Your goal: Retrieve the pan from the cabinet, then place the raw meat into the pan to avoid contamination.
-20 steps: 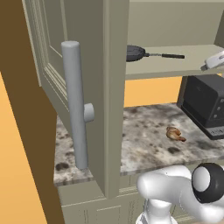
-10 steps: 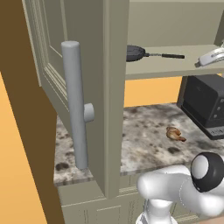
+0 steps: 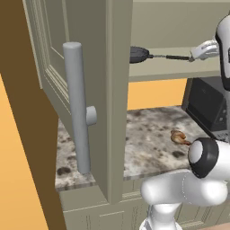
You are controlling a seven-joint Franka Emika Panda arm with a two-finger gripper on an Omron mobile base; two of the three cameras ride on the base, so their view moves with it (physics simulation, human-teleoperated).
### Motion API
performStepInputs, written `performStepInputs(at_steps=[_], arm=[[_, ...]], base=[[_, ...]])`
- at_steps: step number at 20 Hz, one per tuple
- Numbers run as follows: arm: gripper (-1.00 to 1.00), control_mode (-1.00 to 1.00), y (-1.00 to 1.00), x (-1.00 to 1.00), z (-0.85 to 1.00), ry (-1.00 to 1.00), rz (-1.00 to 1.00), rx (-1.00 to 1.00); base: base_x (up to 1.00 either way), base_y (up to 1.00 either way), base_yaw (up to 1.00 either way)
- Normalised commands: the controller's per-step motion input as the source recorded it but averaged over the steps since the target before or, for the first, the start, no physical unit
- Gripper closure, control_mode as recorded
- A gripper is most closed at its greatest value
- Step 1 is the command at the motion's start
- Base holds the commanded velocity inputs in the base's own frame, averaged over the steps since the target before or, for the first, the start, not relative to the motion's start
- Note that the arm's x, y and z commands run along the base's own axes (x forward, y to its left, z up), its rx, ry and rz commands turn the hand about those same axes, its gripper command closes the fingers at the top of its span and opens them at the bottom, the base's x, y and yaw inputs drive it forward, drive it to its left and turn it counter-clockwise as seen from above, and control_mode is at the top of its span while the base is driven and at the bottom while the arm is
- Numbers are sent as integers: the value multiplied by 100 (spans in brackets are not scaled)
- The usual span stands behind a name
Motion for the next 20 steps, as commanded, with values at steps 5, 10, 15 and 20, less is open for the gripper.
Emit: performStepInputs(at_steps=[5,10,15,20], arm=[[-100,-100,-7,46,-1,-1,3,0],[-100,-100,-5,37,-3,-2,5,0],[-100,-100,-3,33,-11,-3,6,0],[-100,-100,-5,36,-9,-1,6,0]], base=[[0,0,0],[0,0,0],[0,0,0],[0,0,0]])
